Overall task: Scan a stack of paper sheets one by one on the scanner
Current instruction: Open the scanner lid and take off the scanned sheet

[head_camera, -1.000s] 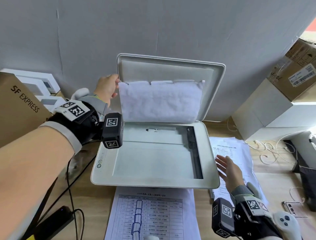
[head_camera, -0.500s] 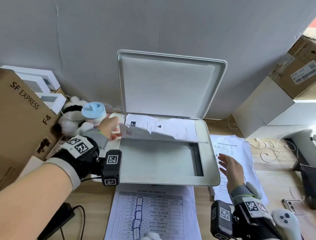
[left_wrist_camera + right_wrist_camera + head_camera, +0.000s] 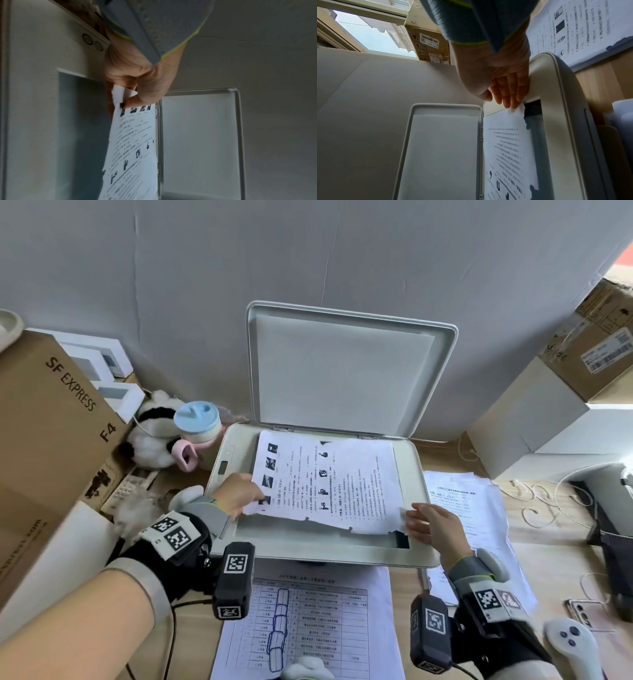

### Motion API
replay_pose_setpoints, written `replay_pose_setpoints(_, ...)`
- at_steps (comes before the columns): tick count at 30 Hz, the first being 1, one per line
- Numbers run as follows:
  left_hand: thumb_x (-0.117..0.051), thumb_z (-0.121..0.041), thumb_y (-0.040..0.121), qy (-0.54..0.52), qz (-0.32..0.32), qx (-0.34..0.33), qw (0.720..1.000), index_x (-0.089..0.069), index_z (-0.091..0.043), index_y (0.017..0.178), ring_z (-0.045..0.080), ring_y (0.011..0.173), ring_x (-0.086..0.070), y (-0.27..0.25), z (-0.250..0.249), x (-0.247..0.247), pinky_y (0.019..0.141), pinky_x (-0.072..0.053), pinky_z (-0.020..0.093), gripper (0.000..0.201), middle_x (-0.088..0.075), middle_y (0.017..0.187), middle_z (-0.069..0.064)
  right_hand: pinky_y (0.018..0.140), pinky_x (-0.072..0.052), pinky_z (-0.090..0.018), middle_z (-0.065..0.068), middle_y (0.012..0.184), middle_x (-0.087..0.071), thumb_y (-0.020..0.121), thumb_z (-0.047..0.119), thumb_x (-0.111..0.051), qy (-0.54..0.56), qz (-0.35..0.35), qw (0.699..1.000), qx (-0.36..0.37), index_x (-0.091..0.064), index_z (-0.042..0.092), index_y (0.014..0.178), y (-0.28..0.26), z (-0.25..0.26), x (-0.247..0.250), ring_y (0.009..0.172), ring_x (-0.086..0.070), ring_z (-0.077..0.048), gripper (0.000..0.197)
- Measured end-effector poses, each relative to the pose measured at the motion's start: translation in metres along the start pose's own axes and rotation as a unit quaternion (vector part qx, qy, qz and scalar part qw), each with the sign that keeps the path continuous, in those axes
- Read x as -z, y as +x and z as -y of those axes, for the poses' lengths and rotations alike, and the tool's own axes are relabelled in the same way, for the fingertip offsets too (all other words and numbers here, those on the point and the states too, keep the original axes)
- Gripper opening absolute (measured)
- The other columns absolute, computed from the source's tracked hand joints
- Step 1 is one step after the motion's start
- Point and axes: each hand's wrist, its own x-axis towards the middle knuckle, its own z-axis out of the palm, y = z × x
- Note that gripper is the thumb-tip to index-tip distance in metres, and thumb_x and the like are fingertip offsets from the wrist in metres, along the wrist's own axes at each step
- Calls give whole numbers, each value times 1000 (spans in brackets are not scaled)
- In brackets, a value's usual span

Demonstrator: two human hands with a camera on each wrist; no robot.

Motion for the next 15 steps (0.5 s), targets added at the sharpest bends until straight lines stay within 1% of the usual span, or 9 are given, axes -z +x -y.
replay_pose_setpoints(1, -43, 18, 85, 2, 11, 10, 1000, -59, 5, 102, 27, 85, -60, -3, 2, 0, 72, -53, 31, 27, -64, 100, 16, 43, -47, -14, -7, 83, -62, 95, 8, -47, -7, -11, 1000, 4, -60, 2, 105, -1, 1, 2, 63, -55, -17, 17)
replay_pose_setpoints(2, -41, 18, 85, -5, 23, 14, 1000, -60, 5, 104, 28, 87, -60, -5, 5, 2, 78, -52, 35, 29, -65, 101, 17, 42, -44, -15, -7, 83, -61, 94, 10, -49, -15, -24, 1000, 12, -60, 3, 105, -3, 1, 5, 63, -52, -15, 17)
replay_pose_setpoints(4, -41, 17, 85, -17, 42, 13, 999, -61, 4, 114, 32, 100, -61, -9, 9, 8, 95, -47, 47, 37, -66, 111, 20, 49, -42, -21, -6, 85, -59, 94, 18, -52, -41, -38, 998, 20, -61, 4, 104, -3, 2, 10, 64, -50, -14, 19)
replay_pose_setpoints(5, -41, 16, 86, -15, 49, 11, 999, -60, 3, 116, 33, 106, -61, -10, 9, 11, 100, -43, 48, 38, -65, 115, 20, 53, -40, -23, -4, 85, -59, 94, 23, -52, -52, -32, 998, 20, -61, 5, 103, -4, 4, 12, 65, -50, -14, 22)
replay_pose_setpoints(6, -42, 15, 87, -13, 58, 8, 998, -60, 2, 117, 33, 110, -60, -13, 9, 14, 103, -42, 48, 37, -65, 116, 19, 55, -39, -24, -3, 86, -59, 94, 29, -52, -59, -18, 998, 16, -61, 7, 101, -6, 4, 13, 67, -51, -15, 25)
replay_pose_setpoints(8, -44, 13, 89, -13, 82, 3, 997, -58, 2, 119, 31, 112, -60, -20, 5, 17, 102, -44, 46, 36, -65, 117, 18, 56, -39, -24, -3, 86, -61, 94, 34, -52, -63, 23, 998, 12, -62, 11, 93, -11, 6, 12, 68, -52, -15, 26)
replay_pose_setpoints(11, -42, 10, 91, -8, 122, -21, 992, -56, -1, 122, 30, 113, -61, -26, -3, 16, 104, -43, 48, 36, -65, 120, 16, 51, -35, -20, -2, 82, -61, 93, 26, -56, -40, 74, 996, 13, -62, 13, 92, -17, 5, 15, 64, -51, -15, 15)
replay_pose_setpoints(13, -42, 7, 93, -11, 131, -35, 991, -56, 0, 123, 30, 114, -60, -29, -10, 14, 105, -42, 49, 33, -65, 120, 16, 46, -33, -18, -3, 77, -56, 91, 22, -59, -57, 83, 995, 21, -62, 10, 90, -19, 2, 20, 59, -45, -13, 12)
replay_pose_setpoints(15, -44, 3, 93, -15, 136, -50, 989, -56, 0, 122, 30, 114, -61, -29, -16, 10, 103, -43, 50, 31, -65, 120, 16, 45, -30, -18, -3, 68, -47, 89, 20, -62, -86, 72, 993, 38, -60, 7, 83, -20, -3, 27, 56, -39, -13, 15)
